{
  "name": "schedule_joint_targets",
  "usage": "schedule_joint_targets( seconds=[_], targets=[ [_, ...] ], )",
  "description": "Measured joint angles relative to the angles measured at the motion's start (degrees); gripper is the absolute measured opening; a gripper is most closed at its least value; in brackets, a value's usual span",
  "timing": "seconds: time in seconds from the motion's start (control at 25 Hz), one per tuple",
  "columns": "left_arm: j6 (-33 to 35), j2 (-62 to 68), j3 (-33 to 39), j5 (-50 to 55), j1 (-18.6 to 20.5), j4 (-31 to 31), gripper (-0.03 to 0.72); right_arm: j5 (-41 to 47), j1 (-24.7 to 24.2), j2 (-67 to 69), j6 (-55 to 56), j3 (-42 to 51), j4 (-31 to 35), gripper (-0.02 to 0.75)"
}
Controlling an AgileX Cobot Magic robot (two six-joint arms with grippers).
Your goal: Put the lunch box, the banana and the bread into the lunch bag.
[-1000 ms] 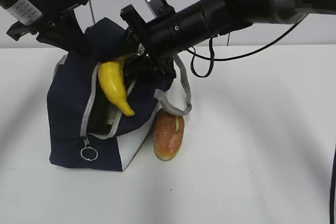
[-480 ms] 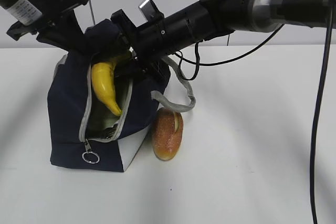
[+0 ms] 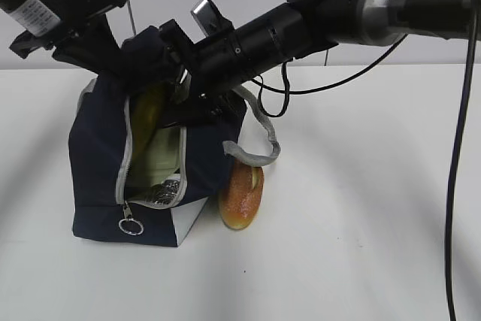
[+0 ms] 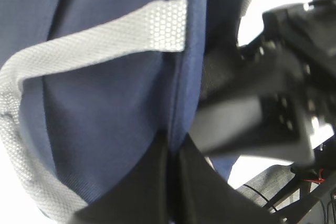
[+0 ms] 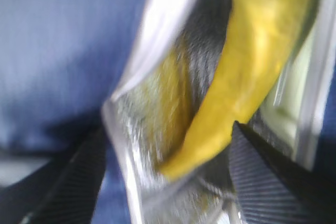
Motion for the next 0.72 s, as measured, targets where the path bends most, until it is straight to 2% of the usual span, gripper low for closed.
schedule_joint_targets(
  seconds=[0.12, 0.36, 0.52, 0.72],
  targets=[
    [0.0, 0.0, 0.0, 0.0, 0.0, 0.0, -0.003, 0.8, 0.0, -2.5, -0.6, 0.0, -4.4, 0.496],
    [0.0, 0.0, 0.0, 0.0, 0.0, 0.1, -0.003, -0.4, 0.0, -14.2, 2.1, 3.5, -21.1, 0.484],
    [0.0, 0.0, 0.0, 0.0, 0.0, 0.1, -0.003, -5.0, 0.0, -22.8, 2.8, 13.0, -27.5, 0.480],
    [0.0, 0.0, 0.0, 0.1, 0.0, 0.1, -0.003, -15.8, 0.0, -32.9, 2.2, 31.5, -28.9, 0.480]
  ],
)
